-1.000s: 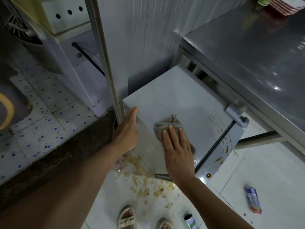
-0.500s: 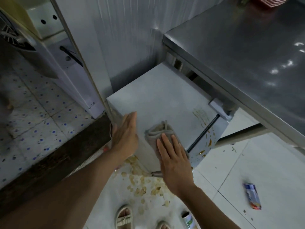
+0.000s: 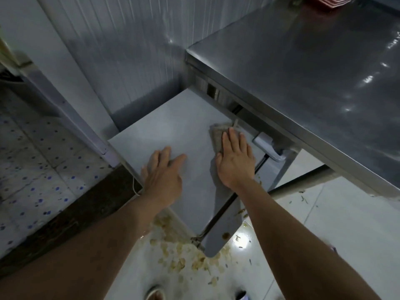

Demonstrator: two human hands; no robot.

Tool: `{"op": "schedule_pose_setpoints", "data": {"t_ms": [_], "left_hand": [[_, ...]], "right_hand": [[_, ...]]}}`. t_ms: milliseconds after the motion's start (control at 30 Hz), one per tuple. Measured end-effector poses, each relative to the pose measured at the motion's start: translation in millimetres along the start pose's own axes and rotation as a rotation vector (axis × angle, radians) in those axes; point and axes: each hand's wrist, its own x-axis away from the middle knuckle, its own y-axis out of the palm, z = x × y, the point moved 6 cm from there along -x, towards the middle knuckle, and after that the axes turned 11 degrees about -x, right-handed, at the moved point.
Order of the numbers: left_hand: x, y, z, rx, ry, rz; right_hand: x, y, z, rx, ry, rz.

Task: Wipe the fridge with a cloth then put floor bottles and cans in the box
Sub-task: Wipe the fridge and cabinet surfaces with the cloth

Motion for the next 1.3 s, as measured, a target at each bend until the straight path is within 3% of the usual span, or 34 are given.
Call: {"op": "schedule_pose_setpoints", "data": {"t_ms": [133,200,267,533,1000,1167,1300], "left_hand": [[-2,-7,13,0.072,-0.088,0.014],[-12,-10,36,0.128,-0.005,0.049],[-23,-11,62,0.152,0.085,0.054],[-42,-1,77,0.152,0.006,0.029],[-50,4,84,0.068,0.022,0.068],[-52,9,83,0.050,0.013,0.068],[-54,11,81,0.035,0.021,0.068]], "right_hand": [[67,5,-9,-0.095,0.051,0.090],[92,5,-7,-0.096,0.022,0.093],[81,4,0,-0.068,-0.013,0.080],[-17,-19,22,-0.102,0.013,0.095],[25,-53,48,-0.059,-0.048,0.357],[-22,-41,53,-0.003,-0.010,0.101],[-29,-43,59,0.037,0.001,0.085]]}}
